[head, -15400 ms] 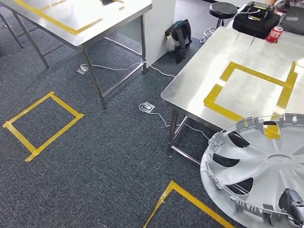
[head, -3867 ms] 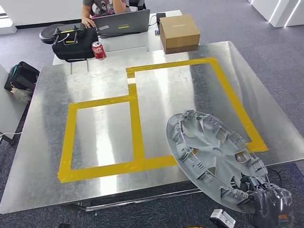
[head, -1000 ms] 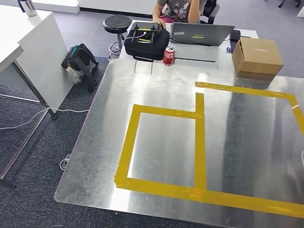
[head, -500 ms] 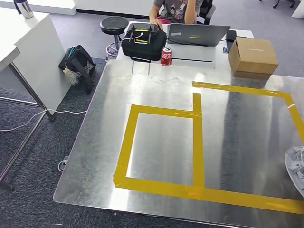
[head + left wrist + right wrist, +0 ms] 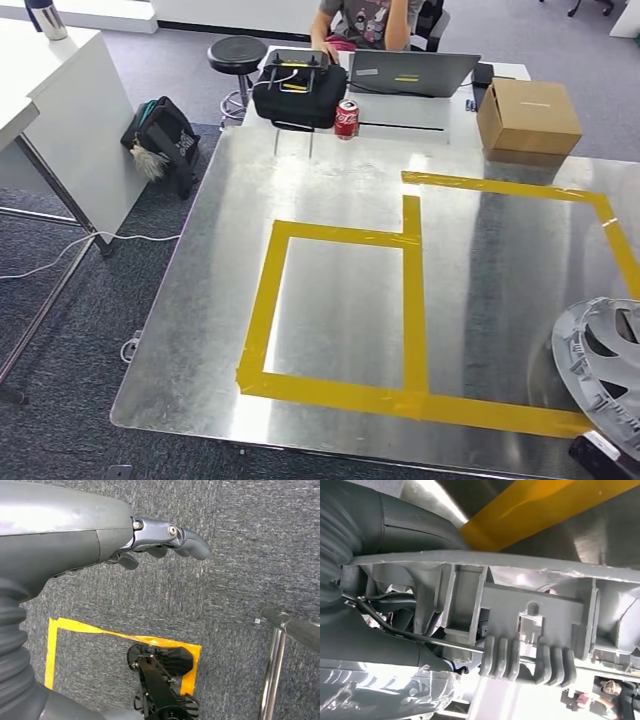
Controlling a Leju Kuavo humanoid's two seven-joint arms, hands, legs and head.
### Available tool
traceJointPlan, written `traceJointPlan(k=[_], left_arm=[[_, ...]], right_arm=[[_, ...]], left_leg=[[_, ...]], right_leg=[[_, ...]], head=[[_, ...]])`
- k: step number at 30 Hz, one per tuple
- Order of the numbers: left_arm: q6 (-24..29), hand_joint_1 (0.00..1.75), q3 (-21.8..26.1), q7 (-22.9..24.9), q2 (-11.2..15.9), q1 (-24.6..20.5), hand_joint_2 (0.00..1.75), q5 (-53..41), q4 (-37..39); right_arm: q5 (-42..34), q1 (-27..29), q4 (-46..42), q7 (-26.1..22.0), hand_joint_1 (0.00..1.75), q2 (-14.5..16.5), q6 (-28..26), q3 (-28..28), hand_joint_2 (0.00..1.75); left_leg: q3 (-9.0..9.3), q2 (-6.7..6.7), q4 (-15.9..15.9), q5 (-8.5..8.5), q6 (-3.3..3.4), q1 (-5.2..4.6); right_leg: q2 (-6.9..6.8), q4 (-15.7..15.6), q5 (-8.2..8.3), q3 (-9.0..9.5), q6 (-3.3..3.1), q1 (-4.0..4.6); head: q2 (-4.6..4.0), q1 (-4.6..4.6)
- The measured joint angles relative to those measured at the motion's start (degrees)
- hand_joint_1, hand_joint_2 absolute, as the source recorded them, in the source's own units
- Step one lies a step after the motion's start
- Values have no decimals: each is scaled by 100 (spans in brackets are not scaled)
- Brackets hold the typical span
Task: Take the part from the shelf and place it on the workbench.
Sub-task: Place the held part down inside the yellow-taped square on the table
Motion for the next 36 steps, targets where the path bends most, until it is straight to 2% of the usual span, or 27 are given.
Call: traceJointPlan(k=[3, 7, 13, 18, 27, 33, 35, 36], left_arm=[[-2, 0, -2, 1, 8, -9, 175, 2, 0], [-2, 0, -3, 3, 11, -11, 175, 12, 0], [13, 0, -3, 21, 11, -12, 175, 19, 0], [47, 0, -5, 26, 11, -18, 175, 19, 0], [141, 0, -31, 48, 20, -38, 175, 19, 0], [192, 0, -56, 44, 27, -51, 175, 17, 0], [220, 0, -70, 36, 30, -52, 175, 9, 0], [238, 0, -83, 33, 32, -52, 175, 2, 0]], right_arm=[[-384, 188, 12, 361, 175, -219, -102, 380, 175], [-735, 440, 11, 795, 175, -507, -554, 899, 175], [-778, 713, 14, 1340, 175, -808, -1475, 1647, 175], [-662, 786, 59, 1527, 175, -936, -2119, 2127, 175], [-580, 938, 109, 1830, 175, -1299, -2314, 2818, 175], [-753, 1029, 115, 2004, 175, -1524, -2305, 3009, 175], [-807, 1070, 116, 2014, 114, -1572, -2303, 3019, 175], [-829, 1089, 116, 2013, 71, -1588, -2302, 3019, 175]], left_leg=[[-1, 11, 0, 0, 0, 0], [-5, 19, 0, 0, 0, -1], [-12, 20, 0, 6, -5, -1], [-20, 19, 0, 11, -8, -2], [-34, 16, 0, 13, -8, -3], [-36, 16, -1, 13, -8, -3], [-35, 16, -1, 12, -8, -4], [-35, 15, -1, 11, -9, -4]], right_leg=[[10, 0, 4, 15, -2, 0], [16, 0, 12, 30, -5, 0], [15, 4, 16, 32, -6, -1], [11, 11, 16, 18, -7, -2], [10, 18, 14, 3, -10, -2], [9, 17, 13, -8, -11, -3], [6, 17, 11, -25, -13, -3], [5, 17, 9, -36, -13, -3]], head=[[0, 1], [0, 1], [1, 1], [0, 1], [0, 1], [0, 1], [0, 1], [0, 2]])
